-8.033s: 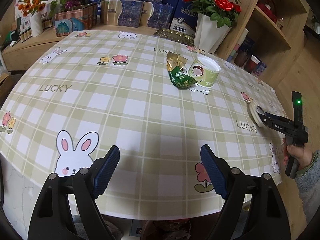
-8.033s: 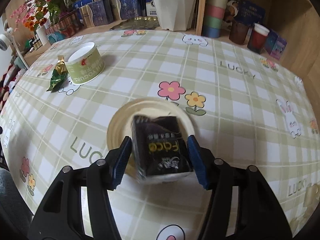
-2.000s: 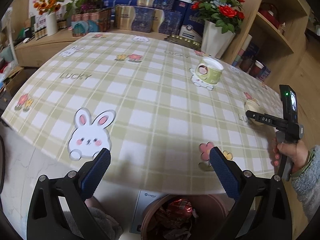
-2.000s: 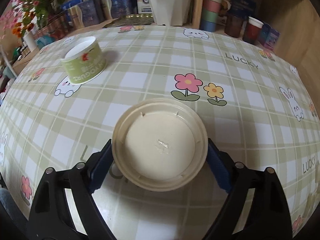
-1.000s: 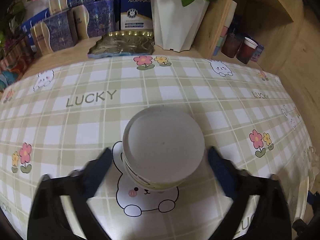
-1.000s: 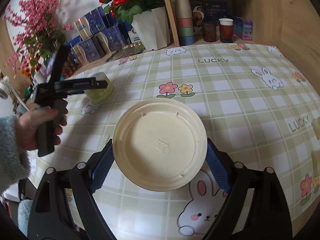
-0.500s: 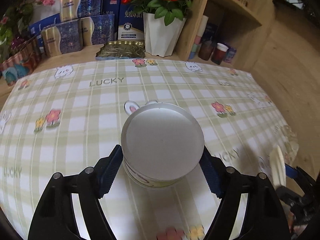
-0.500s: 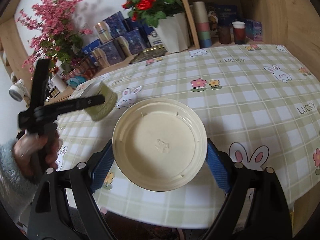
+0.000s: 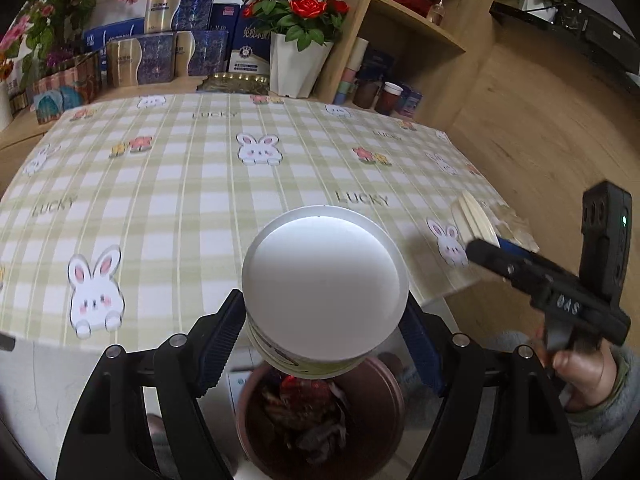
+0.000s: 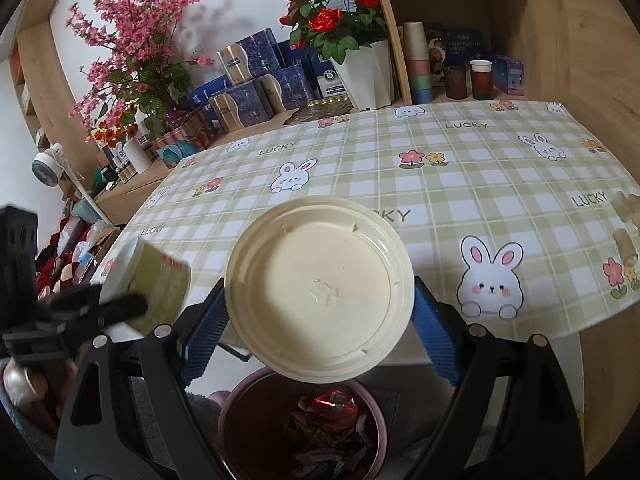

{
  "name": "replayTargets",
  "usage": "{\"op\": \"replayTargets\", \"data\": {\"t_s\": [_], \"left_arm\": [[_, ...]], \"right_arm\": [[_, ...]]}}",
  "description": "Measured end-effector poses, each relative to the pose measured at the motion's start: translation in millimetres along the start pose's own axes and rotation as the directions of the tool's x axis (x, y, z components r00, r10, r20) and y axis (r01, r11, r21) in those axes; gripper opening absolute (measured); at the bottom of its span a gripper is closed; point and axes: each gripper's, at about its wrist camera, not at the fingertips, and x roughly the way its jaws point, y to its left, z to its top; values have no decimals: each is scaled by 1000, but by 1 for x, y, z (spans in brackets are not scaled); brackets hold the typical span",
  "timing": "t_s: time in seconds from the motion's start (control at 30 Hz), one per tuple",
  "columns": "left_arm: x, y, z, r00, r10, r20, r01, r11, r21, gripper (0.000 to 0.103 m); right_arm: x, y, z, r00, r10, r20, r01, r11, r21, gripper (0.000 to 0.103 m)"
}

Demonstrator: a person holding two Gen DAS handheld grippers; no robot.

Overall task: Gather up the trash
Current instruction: 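Drop the yogurt cup and lid into the bin by opening both tools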

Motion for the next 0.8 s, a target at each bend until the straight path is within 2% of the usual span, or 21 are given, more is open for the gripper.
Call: {"op": "replayTargets", "data": {"t_s": [0.27,0.37,0.53,0.67,0.8], "left_arm": [[4,-15,-52,995,-1,-104,4,1000,24,74],[17,-25,-62,986,37,-165,-25,997,79,74],[38,-32,-74,971,47,-234,-20,993,115,74],[41,-39,-78,970,44,-240,-13,991,130,76],[35,-39,-73,977,48,-210,-21,992,128,86]], "right_arm": [[-20,4,-19,1000,4,2,-4,1000,-10,85],[-25,1,-22,1000,7,7,-7,1000,9,85],[-33,-1,-24,1000,3,23,-4,1000,7,85],[-38,-4,-26,1000,2,31,-3,1000,15,85],[-41,-6,-30,1000,0,28,0,1000,14,85]]}}
